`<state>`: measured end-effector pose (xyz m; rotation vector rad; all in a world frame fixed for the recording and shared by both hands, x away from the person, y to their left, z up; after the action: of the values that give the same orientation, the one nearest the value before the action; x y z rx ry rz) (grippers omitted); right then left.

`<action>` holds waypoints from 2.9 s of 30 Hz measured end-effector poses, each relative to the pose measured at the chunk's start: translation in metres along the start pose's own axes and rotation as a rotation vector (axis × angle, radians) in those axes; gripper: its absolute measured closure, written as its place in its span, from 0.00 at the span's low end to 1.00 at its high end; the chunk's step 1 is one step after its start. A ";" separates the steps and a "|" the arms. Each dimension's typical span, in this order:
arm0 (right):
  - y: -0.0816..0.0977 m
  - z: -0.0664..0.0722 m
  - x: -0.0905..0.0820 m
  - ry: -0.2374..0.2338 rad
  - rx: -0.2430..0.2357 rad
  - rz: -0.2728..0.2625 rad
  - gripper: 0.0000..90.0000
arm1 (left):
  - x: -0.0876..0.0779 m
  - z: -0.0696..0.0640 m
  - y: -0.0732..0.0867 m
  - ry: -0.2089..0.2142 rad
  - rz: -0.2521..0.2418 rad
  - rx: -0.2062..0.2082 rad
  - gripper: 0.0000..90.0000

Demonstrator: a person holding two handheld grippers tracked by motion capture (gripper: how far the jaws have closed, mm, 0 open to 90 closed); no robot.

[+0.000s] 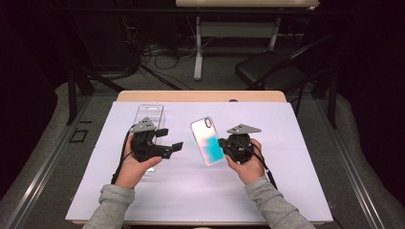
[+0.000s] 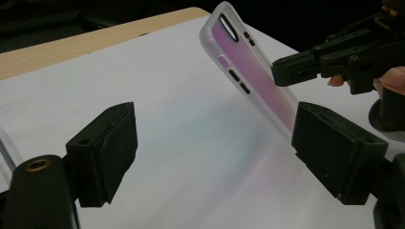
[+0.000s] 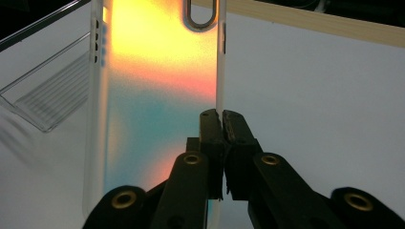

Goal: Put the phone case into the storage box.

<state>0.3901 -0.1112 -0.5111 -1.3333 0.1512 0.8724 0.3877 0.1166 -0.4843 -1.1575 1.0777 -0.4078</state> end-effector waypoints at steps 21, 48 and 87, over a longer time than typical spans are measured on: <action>0.002 0.010 -0.003 -0.010 -0.017 -0.063 0.97 | 0.008 -0.015 -0.002 0.083 -0.031 -0.058 0.30; 0.001 0.023 -0.008 -0.030 -0.042 -0.119 0.97 | 0.013 -0.023 -0.001 0.104 -0.034 -0.108 0.40; 0.007 0.033 -0.006 -0.044 -0.067 -0.140 0.97 | 0.016 -0.028 0.006 0.176 0.001 -0.341 0.64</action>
<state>0.3694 -0.0846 -0.5037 -1.3693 -0.0063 0.7930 0.3700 0.0923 -0.4975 -1.4408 1.3370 -0.3373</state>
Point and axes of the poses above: each handheld gripper's, and its own axes: x roughly forward along the jaws, y roughly out of its underside, z roughly to its left, the point moved 6 cm from there along x, roughly forward along the jaws, and after that the axes turned 13 degrees about x, right-handed, at the moved point
